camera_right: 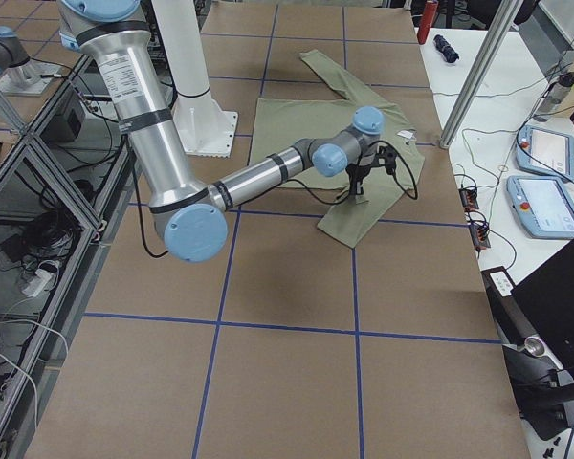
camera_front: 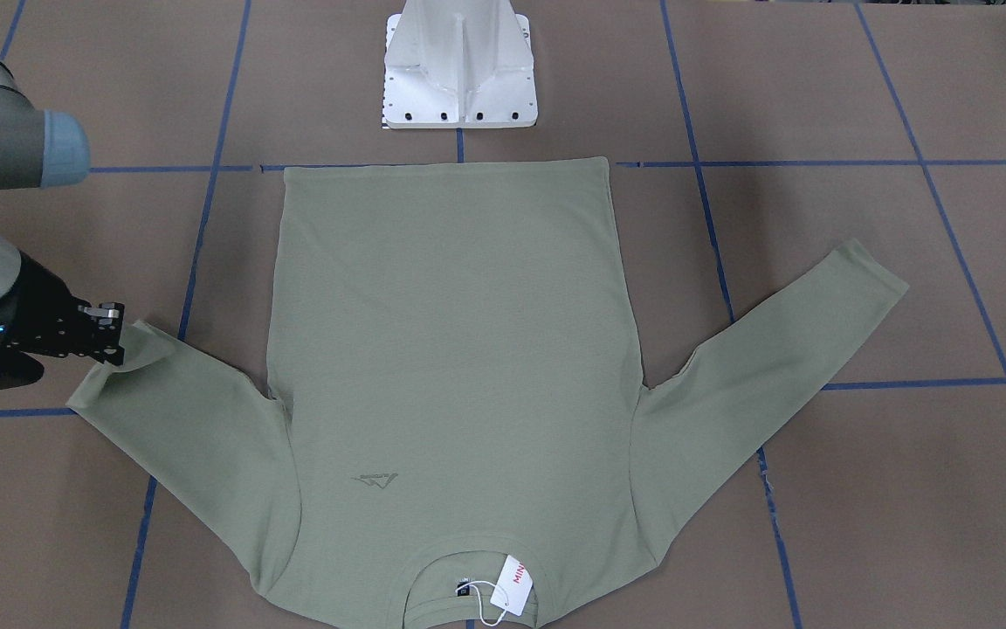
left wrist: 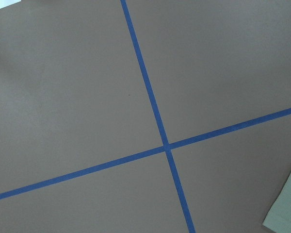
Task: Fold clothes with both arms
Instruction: 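Lift the grasped sleeve and carry it across the shirt toward the other sleeve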
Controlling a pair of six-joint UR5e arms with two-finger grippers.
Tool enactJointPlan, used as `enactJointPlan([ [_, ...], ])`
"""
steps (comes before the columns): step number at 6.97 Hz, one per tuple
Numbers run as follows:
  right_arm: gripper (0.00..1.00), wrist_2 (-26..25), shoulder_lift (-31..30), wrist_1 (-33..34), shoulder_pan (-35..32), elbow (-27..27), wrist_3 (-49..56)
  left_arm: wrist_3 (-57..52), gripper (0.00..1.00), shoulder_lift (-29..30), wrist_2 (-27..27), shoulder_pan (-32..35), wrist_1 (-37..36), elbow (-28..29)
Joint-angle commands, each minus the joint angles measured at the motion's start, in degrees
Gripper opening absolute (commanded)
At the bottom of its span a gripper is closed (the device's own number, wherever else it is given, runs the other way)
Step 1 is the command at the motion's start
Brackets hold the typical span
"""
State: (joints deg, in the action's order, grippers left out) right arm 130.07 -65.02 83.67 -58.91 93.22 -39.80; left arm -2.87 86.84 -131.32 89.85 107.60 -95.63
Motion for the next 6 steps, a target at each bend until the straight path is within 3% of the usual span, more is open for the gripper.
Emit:
enactJointPlan([
  [1,0.0,-0.2,14.7,6.9,0.6,-6.7,0.1,0.1,1.0,-0.4,-2.4,0.1,0.0,0.0],
  [3,0.0,0.0,30.9,6.1,0.9,-18.3,-1.2,0.1,1.0,-0.3,-2.4,0.1,0.0,0.1],
  [4,0.0,0.0,35.9,4.3,3.8,-20.3,-5.1,0.1,1.0,-0.3,-2.4,0.2,0.0,0.1],
  [5,0.0,-0.3,39.8,-1.0,7.9,-23.0,-10.1,0.1,1.0,-0.3,-2.4,0.1,0.0,0.1],
  [6,0.0,-5.5,42.9,-6.8,13.8,-25.3,-15.2,0.1,1.0,-0.4,-2.4,0.1,-0.1,0.1],
])
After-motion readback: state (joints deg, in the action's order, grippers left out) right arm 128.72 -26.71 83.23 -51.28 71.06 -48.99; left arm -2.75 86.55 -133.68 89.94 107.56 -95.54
